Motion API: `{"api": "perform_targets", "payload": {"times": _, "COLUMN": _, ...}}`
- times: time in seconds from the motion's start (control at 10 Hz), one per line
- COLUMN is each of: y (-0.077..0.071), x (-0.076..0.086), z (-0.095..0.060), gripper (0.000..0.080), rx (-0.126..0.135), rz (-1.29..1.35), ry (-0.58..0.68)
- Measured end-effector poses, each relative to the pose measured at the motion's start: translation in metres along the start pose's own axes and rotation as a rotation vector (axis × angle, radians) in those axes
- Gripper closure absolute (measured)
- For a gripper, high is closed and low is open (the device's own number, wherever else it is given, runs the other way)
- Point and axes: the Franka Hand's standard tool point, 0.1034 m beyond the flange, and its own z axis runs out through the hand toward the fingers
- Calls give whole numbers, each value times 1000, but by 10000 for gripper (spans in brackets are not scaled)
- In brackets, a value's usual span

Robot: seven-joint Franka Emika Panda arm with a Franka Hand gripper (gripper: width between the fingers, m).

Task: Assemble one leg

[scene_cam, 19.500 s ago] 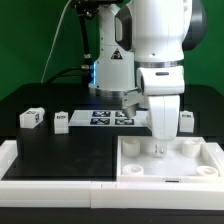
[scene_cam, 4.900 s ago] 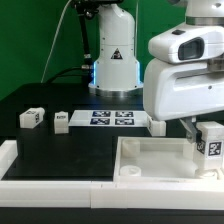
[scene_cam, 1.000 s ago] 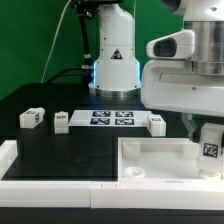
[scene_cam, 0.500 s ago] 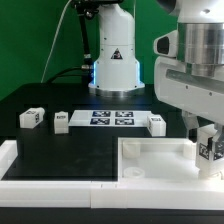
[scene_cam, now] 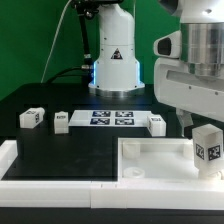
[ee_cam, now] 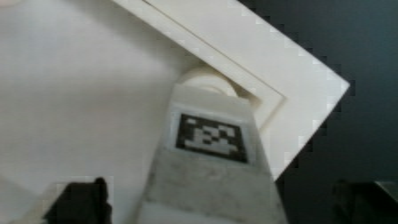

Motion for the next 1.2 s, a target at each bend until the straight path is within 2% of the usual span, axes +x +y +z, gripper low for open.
{"api": "perform_targets", "payload": {"times": 0.3, "y": -4, "x": -10, "z": 1, "gripper": 151, "rx": -1, "rz": -422, "ry": -2}}
{"api": "perform_targets", "payload": {"times": 0.6, "y": -1, "x": -3, "z": 0, "gripper": 150, "rx": -1, "rz": -774, "ry": -1}}
{"api": "perform_targets", "payload": {"times": 0.8, "y": -1, "x": -2, "z": 1, "gripper": 150, "rx": -1, "rz": -909, "ry": -1}}
{"api": "perform_targets", "payload": {"times": 0.9, "y": 0, "x": -1, "z": 1, "gripper": 150, "rx": -10, "rz": -1045, "ry": 4}}
{"api": "perform_targets", "payload": {"times": 1.1, "y": 0, "x": -2, "z": 1, "gripper": 150, "rx": -11, "rz": -1067, "ry": 3}}
{"api": "perform_targets", "payload": {"times": 1.2, "y": 0, "x": -2, "z": 1, "gripper": 252, "rx": -11, "rz": -1066, "ry": 3}}
